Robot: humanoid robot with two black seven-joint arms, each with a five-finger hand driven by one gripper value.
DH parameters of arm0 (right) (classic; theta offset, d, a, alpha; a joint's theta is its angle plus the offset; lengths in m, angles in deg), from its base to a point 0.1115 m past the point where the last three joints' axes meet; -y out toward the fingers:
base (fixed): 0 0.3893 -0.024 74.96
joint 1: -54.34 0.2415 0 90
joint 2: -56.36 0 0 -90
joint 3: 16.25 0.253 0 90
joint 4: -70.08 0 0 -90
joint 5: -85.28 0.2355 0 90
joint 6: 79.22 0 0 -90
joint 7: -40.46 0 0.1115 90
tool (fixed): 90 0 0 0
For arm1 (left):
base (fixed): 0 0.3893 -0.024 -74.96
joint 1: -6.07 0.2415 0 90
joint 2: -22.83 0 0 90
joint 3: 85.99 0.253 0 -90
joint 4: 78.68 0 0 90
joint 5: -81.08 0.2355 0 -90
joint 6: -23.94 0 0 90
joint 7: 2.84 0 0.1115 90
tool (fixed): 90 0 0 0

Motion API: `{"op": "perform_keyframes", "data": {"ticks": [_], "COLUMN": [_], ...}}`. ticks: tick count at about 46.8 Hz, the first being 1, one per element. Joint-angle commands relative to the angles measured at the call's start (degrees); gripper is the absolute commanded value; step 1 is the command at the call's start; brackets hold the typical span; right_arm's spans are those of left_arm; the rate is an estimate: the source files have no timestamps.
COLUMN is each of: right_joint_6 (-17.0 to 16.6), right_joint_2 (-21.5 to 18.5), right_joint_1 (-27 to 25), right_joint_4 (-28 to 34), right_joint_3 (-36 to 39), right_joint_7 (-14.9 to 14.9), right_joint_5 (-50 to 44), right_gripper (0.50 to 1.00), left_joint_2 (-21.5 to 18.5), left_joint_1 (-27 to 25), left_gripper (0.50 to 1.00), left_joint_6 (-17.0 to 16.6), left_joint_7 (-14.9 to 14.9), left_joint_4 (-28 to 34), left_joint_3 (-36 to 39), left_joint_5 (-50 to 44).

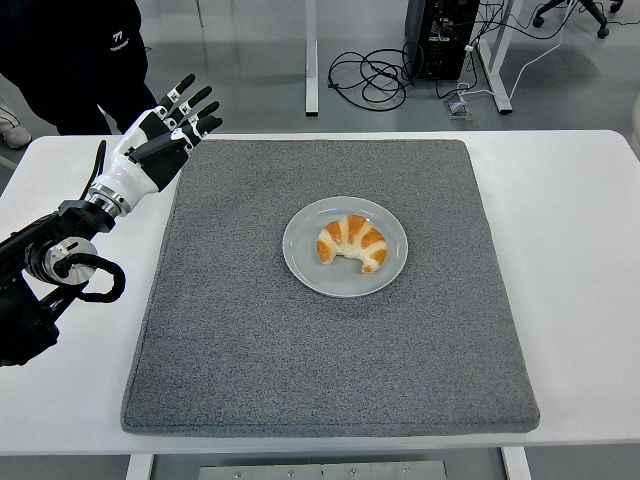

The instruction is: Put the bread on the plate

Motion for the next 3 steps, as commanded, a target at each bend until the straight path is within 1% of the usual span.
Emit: {"op": "perform_keyframes", "data": {"ticks": [1, 3], "right_joint_6": [-0.05, -0.06], "right_joint_2": [0.00, 0.00], "right_joint_1": [0.01, -0.07], "right_joint_4": [0.00, 0.00], "right_joint_3": [-0.11, -0.11], "right_joint_7": [0.00, 0.00], "right_joint_5": [0.00, 0.00], "right_gripper": [1.000, 1.000], "left_joint_2": [0.03, 0.03], "left_joint_1": [0.04, 0.04], "left_gripper": [0.960, 0.960], "left_joint_6": [0.03, 0.03], "left_joint_7": [0.09, 0.00], "left_joint_4": [0.02, 0.02], "left_joint_3": [-0.01, -0.01], "left_joint_5": [0.00, -0.09]}}
